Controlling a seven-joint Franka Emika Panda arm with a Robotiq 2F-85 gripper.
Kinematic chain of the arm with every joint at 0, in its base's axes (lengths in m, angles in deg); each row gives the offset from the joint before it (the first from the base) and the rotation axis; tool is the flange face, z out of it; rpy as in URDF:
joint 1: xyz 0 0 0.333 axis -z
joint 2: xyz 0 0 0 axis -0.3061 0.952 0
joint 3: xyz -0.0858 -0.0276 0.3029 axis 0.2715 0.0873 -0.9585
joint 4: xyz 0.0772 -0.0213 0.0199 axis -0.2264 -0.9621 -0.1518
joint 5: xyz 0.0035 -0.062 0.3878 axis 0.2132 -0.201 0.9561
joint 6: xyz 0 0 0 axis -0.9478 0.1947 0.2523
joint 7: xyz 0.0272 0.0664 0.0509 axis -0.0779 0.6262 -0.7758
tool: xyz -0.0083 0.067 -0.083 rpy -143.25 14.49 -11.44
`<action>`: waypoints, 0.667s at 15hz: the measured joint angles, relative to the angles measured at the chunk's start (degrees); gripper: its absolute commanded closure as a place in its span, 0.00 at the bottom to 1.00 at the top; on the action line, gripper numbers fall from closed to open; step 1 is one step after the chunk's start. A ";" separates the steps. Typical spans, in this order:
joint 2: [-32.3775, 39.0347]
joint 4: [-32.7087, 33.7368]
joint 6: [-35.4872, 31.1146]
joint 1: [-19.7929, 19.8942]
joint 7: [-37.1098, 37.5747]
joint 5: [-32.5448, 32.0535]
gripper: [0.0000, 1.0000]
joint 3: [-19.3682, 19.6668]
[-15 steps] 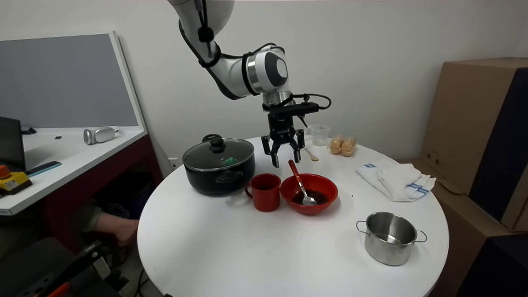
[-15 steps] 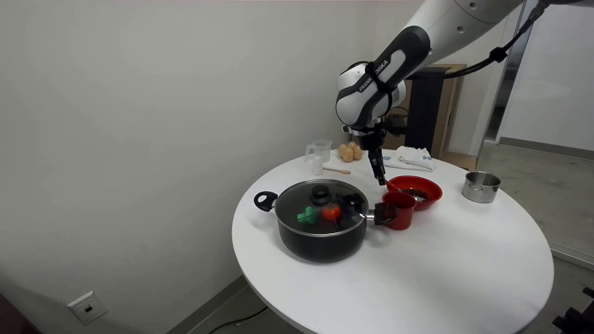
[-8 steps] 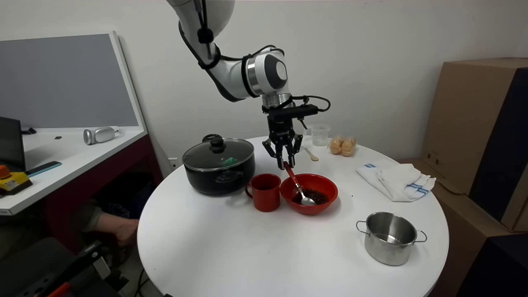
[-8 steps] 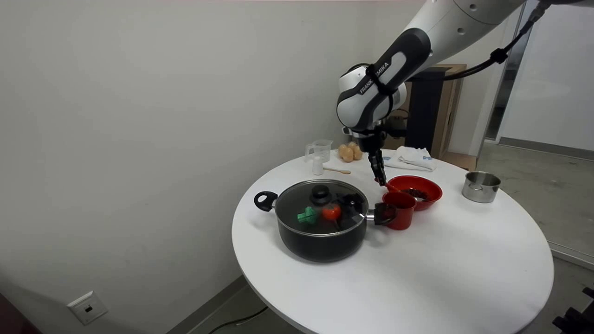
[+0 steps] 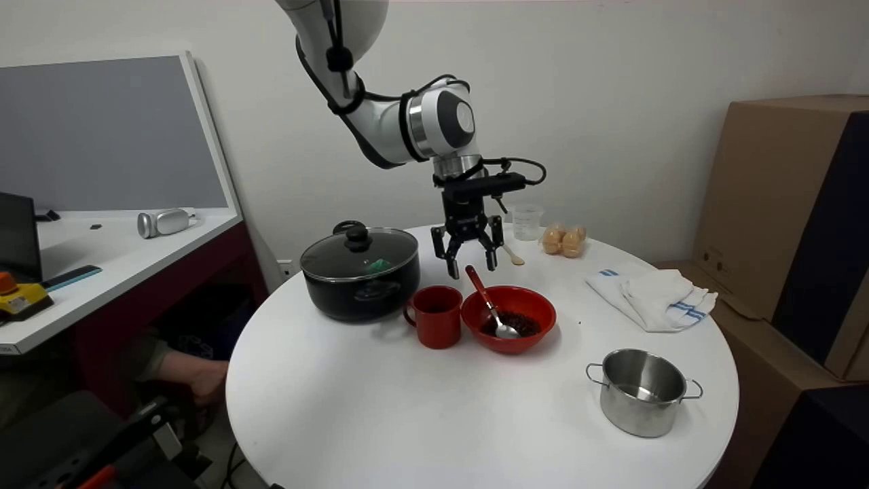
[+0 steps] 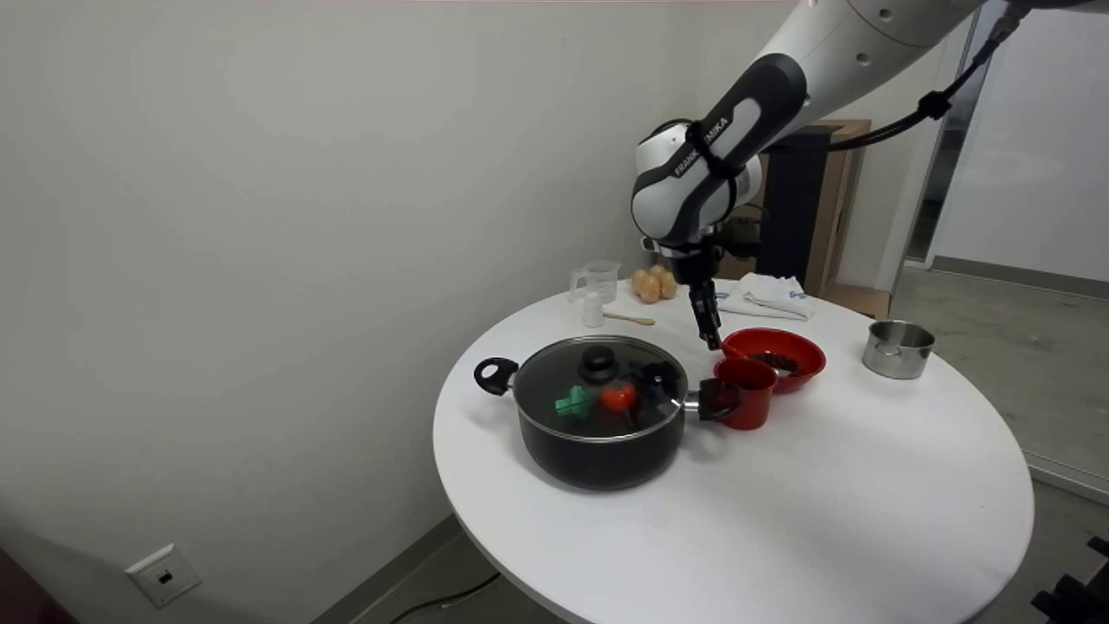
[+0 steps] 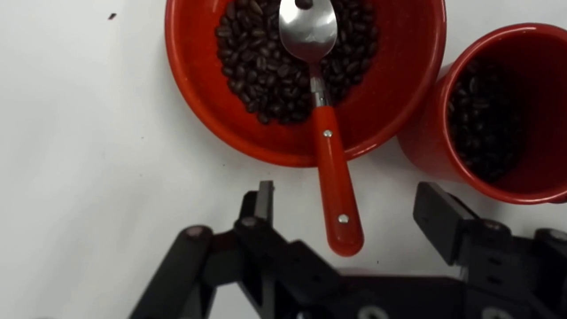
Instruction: Use the spoon to take one scoop of contents from the orange bowl then pour it back into the bowl
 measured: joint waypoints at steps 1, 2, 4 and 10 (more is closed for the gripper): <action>0.00 -0.03 -0.06 0.00 0.00 0.00 0.51 0.00; 0.00 -0.04 -0.11 0.00 0.00 0.00 0.57 0.00; 0.00 -0.04 -0.19 0.00 0.00 0.00 0.73 0.00; 0.00 -0.28 -0.97 0.00 0.00 0.00 0.91 0.00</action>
